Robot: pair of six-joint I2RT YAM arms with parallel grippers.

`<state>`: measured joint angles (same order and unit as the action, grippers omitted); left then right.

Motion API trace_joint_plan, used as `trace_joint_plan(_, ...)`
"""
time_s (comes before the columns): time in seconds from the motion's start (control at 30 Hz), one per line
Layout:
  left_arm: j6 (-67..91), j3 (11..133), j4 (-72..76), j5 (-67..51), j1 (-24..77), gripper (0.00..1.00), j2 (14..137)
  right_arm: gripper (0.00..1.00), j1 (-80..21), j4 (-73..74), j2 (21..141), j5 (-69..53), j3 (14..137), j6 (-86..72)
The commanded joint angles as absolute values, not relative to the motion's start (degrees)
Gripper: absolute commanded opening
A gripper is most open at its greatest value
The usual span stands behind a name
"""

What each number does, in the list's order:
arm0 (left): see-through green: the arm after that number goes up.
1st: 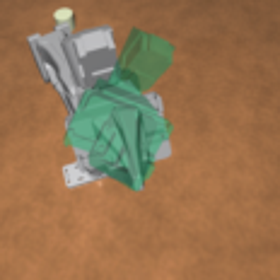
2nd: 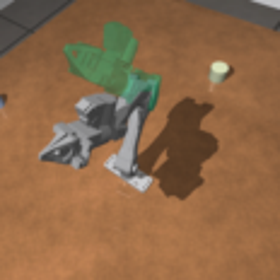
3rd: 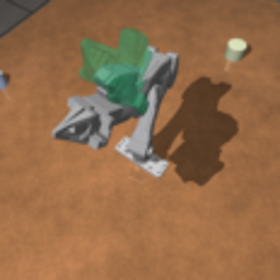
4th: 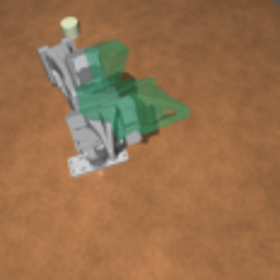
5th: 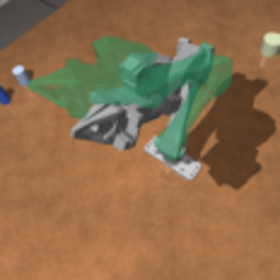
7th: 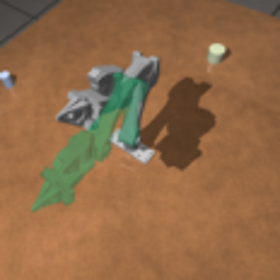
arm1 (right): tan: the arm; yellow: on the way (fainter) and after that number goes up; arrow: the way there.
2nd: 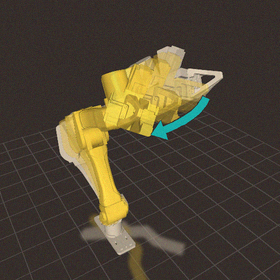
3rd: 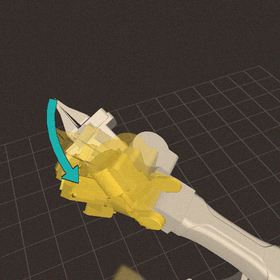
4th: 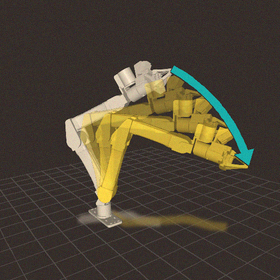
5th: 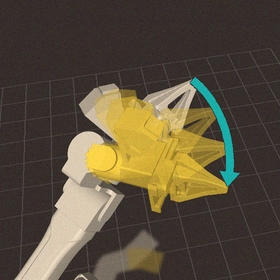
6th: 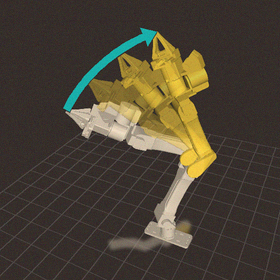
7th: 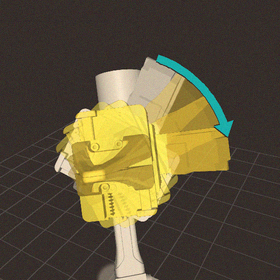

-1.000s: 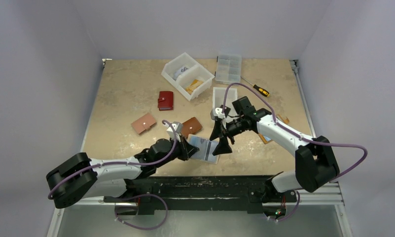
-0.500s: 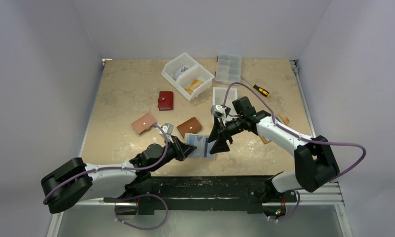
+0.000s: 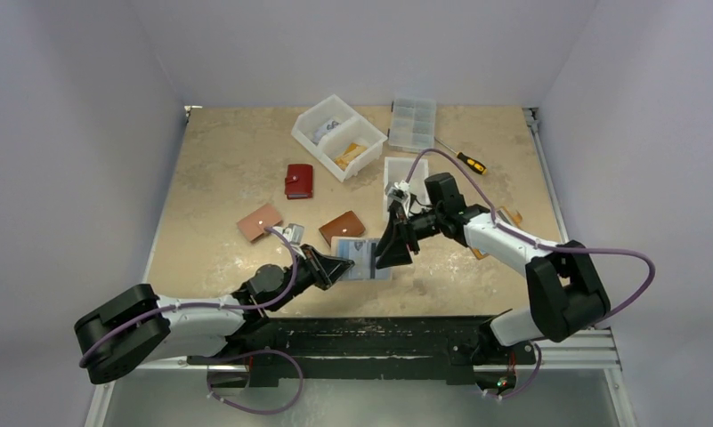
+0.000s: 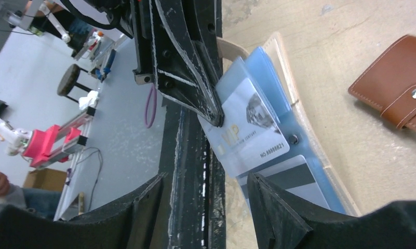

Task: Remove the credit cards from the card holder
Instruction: Remove the credit card from the card holder.

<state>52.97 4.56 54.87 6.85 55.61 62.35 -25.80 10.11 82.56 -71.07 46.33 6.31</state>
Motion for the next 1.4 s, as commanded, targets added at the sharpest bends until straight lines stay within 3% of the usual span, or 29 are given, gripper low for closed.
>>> trace_joint_plan(0.0, 53.31, 4.31, 63.92, 6.81, 55.37, 0.0, 62.97, 0.63, -25.66, 2.39, 83.12, -73.66, 44.64, -2.89)
trace_joint_plan(0.37, 52.69, 5.0, 67.9, 5.4, 55.37, 0.0, 65.3, 0.59, -25.66, -8.81, 85.69, -76.04, 42.69, -16.55)
trace_joint_plan(0.7, 52.38, 5.28, 71.13, 4.88, 55.37, 0.0, 66.53, 0.57, -25.66, -10.41, 87.28, -75.88, 43.57, -19.58)
trace_joint_plan(1.0, 51.98, 4.87, 61.07, 9.93, 55.38, 0.0, 60.25, 0.67, -24.88, -2.04, 86.83, -74.18, 46.32, -10.64)
trace_joint_plan(1.37, 53.5, 5.44, 71.58, 4.19, 55.37, 0.0, 66.62, 0.69, -24.87, -9.14, 87.45, -74.9, 44.42, -18.1)
